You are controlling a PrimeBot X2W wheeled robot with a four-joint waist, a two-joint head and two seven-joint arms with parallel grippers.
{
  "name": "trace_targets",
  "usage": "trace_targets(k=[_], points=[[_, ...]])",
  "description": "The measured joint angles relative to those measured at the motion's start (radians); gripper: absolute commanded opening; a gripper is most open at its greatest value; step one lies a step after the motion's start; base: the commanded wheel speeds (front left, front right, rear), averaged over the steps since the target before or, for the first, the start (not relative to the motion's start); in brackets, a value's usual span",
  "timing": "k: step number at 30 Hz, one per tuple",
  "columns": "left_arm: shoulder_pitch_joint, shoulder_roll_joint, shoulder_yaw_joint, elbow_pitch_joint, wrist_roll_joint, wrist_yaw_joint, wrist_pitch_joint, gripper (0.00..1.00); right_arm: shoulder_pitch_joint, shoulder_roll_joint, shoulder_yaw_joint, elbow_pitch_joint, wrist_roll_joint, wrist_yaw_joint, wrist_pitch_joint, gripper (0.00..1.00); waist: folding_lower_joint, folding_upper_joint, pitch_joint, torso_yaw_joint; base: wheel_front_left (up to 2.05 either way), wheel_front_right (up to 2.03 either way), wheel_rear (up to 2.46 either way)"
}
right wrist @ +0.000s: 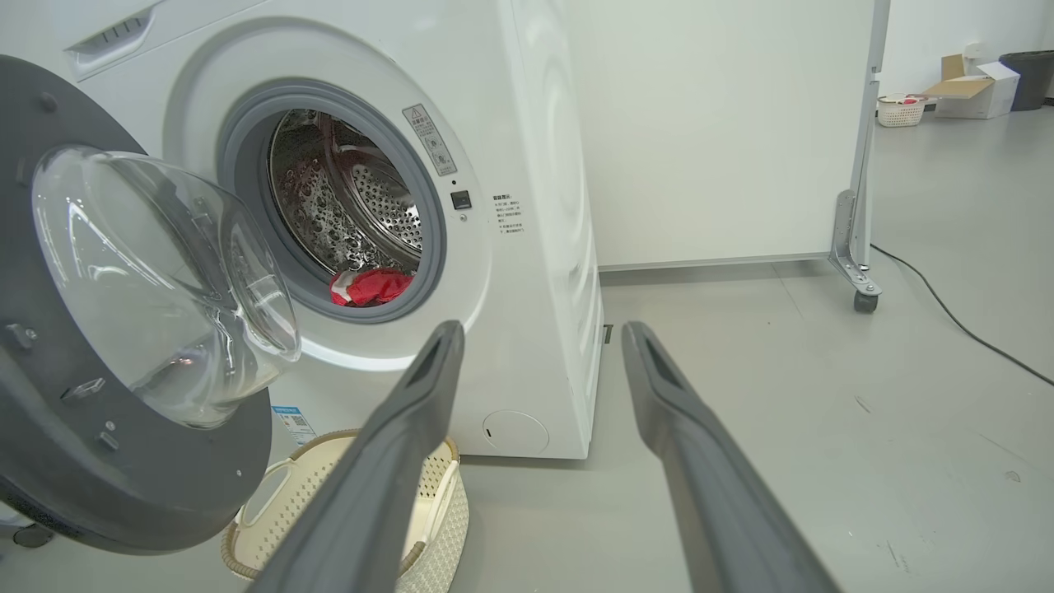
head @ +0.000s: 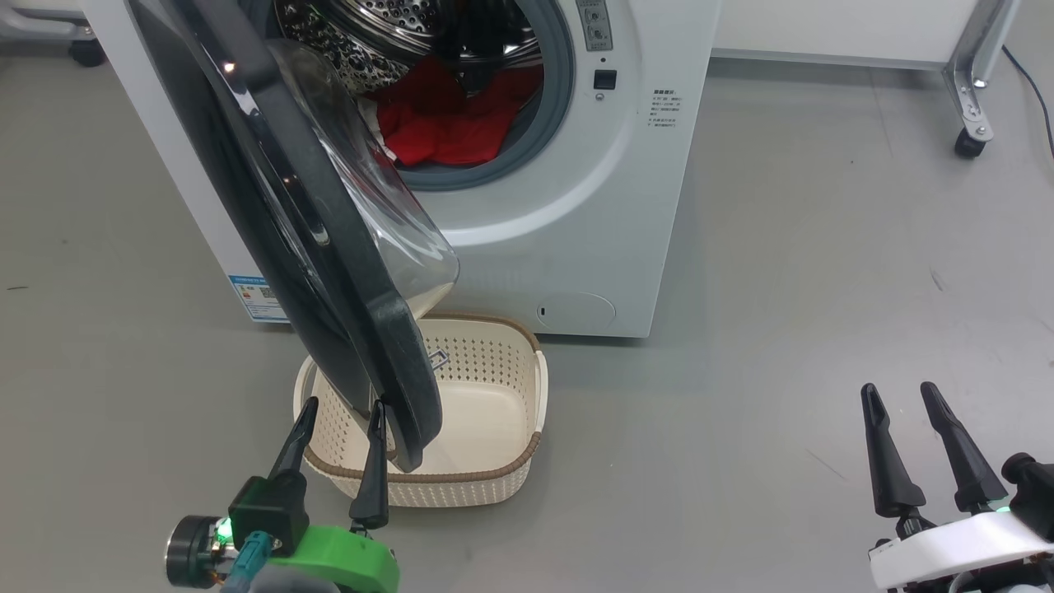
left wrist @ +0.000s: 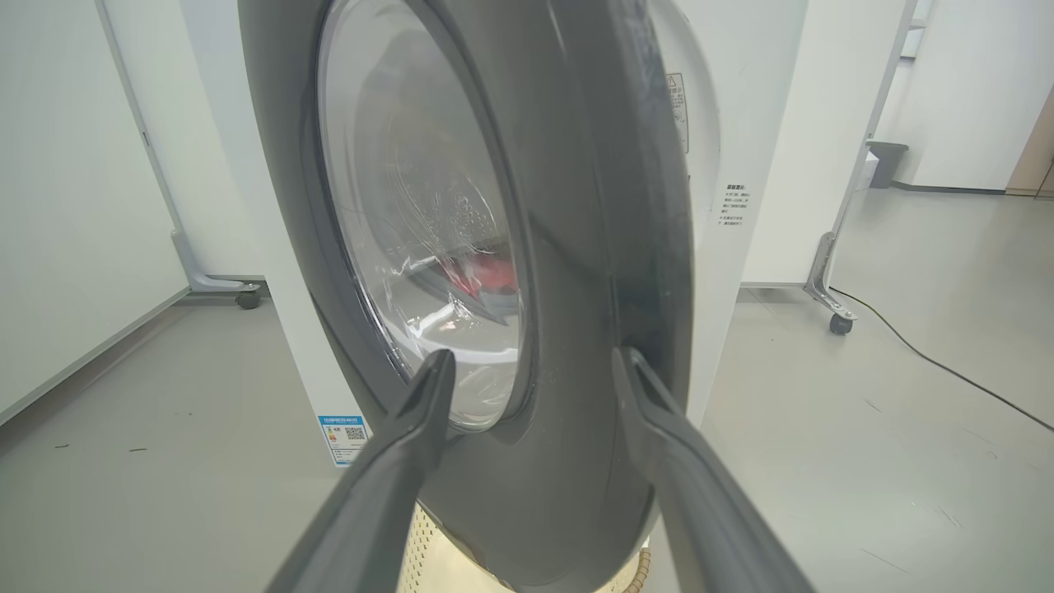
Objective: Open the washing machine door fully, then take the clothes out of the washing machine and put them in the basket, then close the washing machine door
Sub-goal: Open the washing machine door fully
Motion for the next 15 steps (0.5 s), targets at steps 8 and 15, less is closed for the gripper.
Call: trace_targets(k=[8,15], points=[[0.000,0.000,-0.001,-0.001,0.000,0.000,0.000,1.00,0.003,0.007,-0.012,0.000,-0.009,0.008,0.000,1.00,0.0000,0.0000,0.004,0.001,0.00,0.00,0.00],[0.000,0.000,-0.005,-0.002,0.000,0.000,0.000,1.00,0.010,0.011,-0.021,-0.002,-0.011,0.013,0.000,1.00,0.0000,0.0000,0.013,0.003,0.00,0.00,0.00]])
